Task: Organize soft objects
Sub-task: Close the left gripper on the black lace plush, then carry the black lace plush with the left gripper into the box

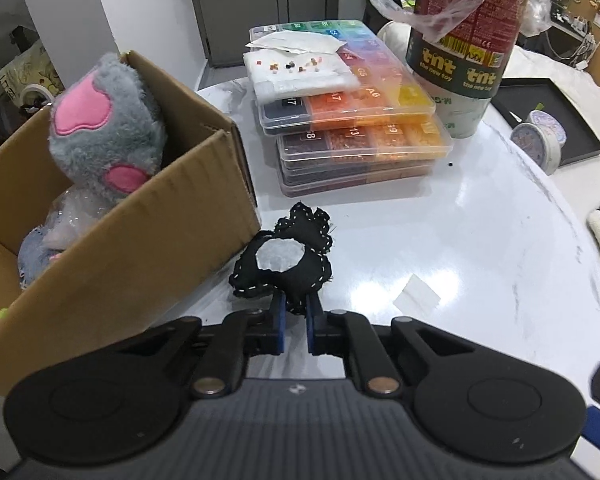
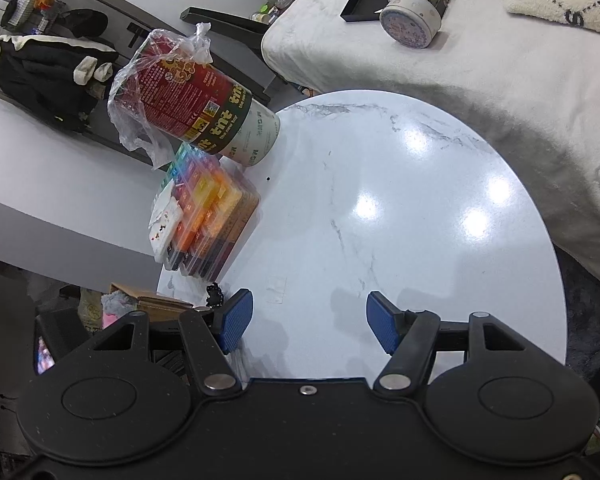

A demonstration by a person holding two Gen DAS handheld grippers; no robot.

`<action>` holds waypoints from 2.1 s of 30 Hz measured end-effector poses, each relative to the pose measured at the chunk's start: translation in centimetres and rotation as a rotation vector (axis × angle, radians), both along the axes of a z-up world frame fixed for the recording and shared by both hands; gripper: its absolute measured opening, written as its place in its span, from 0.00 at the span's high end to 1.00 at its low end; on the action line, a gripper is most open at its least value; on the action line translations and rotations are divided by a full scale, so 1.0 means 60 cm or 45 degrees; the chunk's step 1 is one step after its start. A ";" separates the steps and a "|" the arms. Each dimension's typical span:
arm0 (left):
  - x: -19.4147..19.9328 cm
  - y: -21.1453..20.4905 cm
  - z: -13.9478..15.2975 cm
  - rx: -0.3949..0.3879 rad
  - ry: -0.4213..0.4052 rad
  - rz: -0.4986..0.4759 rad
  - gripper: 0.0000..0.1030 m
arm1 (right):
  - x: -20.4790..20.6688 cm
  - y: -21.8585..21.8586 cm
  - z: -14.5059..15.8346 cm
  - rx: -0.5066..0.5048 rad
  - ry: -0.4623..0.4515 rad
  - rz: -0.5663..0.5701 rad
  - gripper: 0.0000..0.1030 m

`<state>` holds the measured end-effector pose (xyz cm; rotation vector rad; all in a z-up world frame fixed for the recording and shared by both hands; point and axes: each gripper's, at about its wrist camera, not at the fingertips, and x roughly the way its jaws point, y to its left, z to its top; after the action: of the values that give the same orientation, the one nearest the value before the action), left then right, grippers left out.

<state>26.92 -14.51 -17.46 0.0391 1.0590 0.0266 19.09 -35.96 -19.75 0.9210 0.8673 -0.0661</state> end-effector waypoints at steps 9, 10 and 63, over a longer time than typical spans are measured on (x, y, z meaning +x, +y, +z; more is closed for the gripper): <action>-0.040 0.017 0.054 -0.065 -0.013 -0.087 0.92 | -0.004 0.021 0.018 0.027 -0.044 0.046 0.38; -0.045 0.019 0.062 -0.073 -0.018 -0.101 0.92 | -0.006 0.023 0.022 0.051 -0.058 0.050 0.38; -0.081 0.275 0.234 -0.368 -0.174 -0.165 0.92 | 0.115 0.341 0.185 0.100 -0.210 0.591 0.77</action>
<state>22.07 1.98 -3.40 -0.1536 0.9131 -0.2375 25.97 -15.50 -8.63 0.7659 0.9140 0.4413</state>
